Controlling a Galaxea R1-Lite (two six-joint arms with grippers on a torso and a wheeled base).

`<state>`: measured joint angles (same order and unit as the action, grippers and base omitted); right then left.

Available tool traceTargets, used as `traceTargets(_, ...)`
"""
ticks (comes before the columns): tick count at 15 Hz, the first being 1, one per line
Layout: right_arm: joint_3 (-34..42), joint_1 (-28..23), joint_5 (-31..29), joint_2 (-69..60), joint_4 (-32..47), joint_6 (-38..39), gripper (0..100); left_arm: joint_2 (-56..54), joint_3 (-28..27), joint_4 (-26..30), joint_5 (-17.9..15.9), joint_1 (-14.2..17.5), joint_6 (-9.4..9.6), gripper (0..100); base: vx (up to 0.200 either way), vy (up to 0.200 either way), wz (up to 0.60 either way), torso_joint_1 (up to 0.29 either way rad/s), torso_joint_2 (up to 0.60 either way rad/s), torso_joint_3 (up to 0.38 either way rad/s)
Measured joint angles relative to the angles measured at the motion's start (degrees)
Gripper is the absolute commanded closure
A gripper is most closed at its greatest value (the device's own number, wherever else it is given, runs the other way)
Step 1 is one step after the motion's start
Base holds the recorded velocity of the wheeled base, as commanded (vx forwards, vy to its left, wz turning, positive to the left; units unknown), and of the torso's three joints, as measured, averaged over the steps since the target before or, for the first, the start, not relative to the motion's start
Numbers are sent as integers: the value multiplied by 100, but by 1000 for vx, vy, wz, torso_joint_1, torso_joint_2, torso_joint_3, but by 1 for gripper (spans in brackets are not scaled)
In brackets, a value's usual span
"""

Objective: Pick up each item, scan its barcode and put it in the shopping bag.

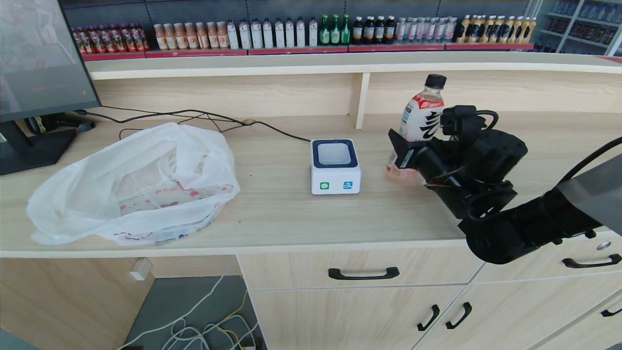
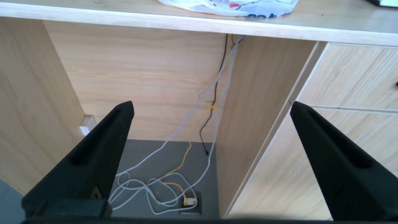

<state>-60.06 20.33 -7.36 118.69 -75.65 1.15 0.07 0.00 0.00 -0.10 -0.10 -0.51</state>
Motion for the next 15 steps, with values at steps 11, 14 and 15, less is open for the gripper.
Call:
traceTargets(11, 1056, 89, -38, -937, -49, -297, 100, 0, 0, 0, 0, 0, 0, 0, 0, 0, 0, 0, 0, 0)
traceTargets(14, 1770, 312, -290, -1484, -60, -317, 100, 0, 0, 0, 0, 0, 0, 0, 0, 0, 0, 0, 0, 0)
traceTargets(15, 2118, 435, -345, -1684, -121, -319, 100, 0, 0, 0, 0, 0, 0, 0, 0, 0, 0, 0, 0, 0)
